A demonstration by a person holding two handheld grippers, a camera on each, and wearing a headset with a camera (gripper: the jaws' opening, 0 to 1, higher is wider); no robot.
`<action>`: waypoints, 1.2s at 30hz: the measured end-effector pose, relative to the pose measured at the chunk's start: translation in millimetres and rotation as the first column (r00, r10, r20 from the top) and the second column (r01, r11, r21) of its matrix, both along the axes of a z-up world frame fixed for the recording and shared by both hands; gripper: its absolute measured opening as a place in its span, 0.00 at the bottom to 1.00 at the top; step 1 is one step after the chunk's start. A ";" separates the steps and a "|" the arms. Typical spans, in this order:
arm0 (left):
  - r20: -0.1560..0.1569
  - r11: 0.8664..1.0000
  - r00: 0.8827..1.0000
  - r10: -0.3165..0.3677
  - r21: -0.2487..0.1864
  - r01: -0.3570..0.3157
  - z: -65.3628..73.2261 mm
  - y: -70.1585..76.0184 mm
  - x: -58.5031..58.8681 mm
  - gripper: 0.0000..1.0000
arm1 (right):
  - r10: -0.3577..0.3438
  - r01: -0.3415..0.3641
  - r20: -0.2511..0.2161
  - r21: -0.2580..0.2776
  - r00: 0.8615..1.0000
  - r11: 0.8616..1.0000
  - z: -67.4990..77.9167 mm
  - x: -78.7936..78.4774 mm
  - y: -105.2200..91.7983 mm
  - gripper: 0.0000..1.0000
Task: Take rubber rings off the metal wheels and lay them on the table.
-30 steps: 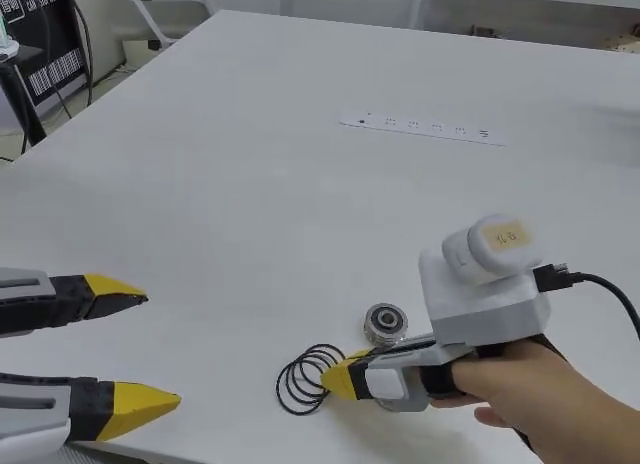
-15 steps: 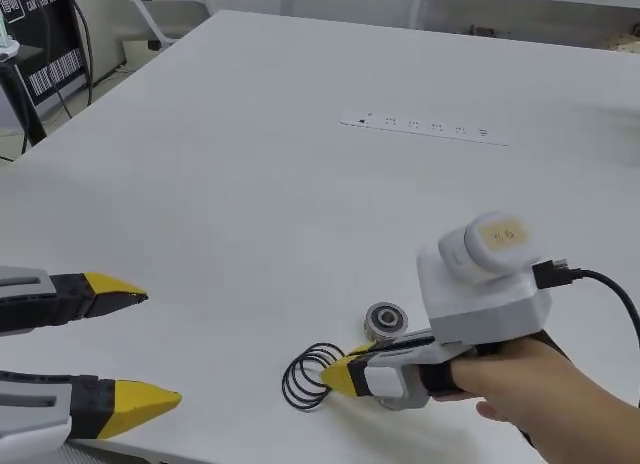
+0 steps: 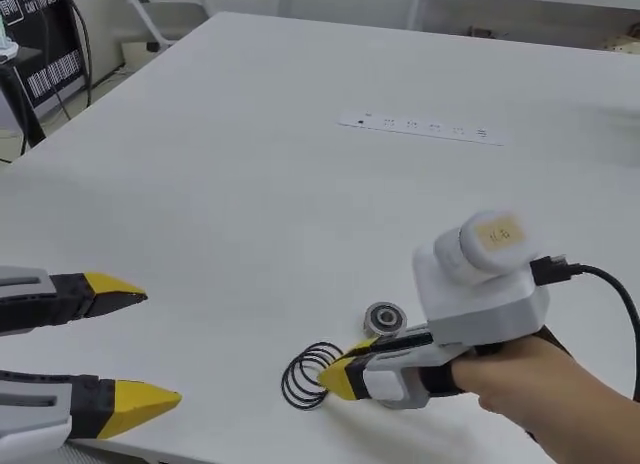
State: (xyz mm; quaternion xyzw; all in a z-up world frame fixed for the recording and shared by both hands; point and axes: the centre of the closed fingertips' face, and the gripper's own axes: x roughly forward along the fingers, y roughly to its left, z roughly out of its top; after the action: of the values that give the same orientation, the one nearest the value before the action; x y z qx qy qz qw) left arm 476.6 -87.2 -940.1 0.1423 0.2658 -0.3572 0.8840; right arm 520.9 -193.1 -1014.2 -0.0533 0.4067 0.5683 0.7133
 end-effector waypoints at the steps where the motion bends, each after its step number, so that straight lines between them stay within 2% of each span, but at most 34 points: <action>1: 0.000 1.000 1.000 0.000 0.000 0.000 -0.1 0.0 -0.1 0.56 | -0.004 0.004 0.001 0.003 1.000 1.000 1.1 1.2 -0.7 0.12; 10: 0.003 1.000 1.000 -0.001 -0.004 0.001 0.5 -0.5 0.3 0.56 | -0.017 0.017 0.019 0.042 1.000 0.999 19.1 3.9 -4.4 0.15; 17: -0.003 1.000 1.000 -0.006 -0.012 0.006 -0.2 -1.5 -0.4 0.57 | 0.050 -0.053 0.096 0.025 0.994 0.998 34.6 -2.7 -6.0 0.21; 20: -0.007 1.000 1.000 -0.013 -0.014 0.013 -0.6 -2.9 -1.5 0.58 | 0.074 -0.079 0.114 0.036 0.991 0.996 45.8 -7.7 -6.8 0.25; 22: -0.009 1.000 1.000 -0.019 -0.016 0.019 -0.6 -4.1 -2.1 0.58 | 0.096 -0.101 0.147 0.031 0.985 0.994 54.1 -10.0 -8.6 0.27; 24: -0.014 0.999 1.000 -0.027 -0.020 0.027 -1.2 -5.7 -3.2 0.58 | 0.117 -0.123 0.193 0.017 0.974 0.992 62.1 -11.2 -11.8 0.30; 27: -0.021 0.999 0.999 -0.037 -0.025 0.036 -2.4 -7.2 -4.4 0.59 | 0.143 -0.145 0.230 -0.008 0.963 0.989 70.7 -14.9 -17.8 0.34; 30: -0.019 0.999 0.999 -0.043 -0.031 0.042 -1.8 -8.6 -4.9 0.60 | 0.199 -0.187 0.310 -0.070 0.930 0.980 76.0 -17.2 -27.8 0.39; 31: -0.021 0.998 0.999 -0.044 -0.035 0.043 -1.7 -8.9 -5.1 0.60 | 0.213 -0.196 0.320 -0.087 0.923 0.977 76.5 -18.8 -30.9 0.41; 33: -0.024 0.998 0.999 -0.046 -0.044 0.045 -1.3 -10.1 -5.5 0.61 | 0.251 -0.222 0.353 -0.120 0.901 0.968 78.2 -22.2 -37.1 0.47; 36: -0.027 0.998 0.999 -0.042 -0.055 0.041 -0.8 -10.6 -5.2 0.64 | 0.257 -0.224 0.387 -0.129 0.886 0.966 82.4 -25.5 -43.7 0.57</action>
State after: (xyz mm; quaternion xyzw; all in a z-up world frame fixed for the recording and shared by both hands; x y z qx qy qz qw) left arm 471.4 -97.9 -940.9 0.1185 0.2653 -0.3845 0.8762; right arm 495.3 -236.8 -931.8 -0.2470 0.2649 0.6125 0.7026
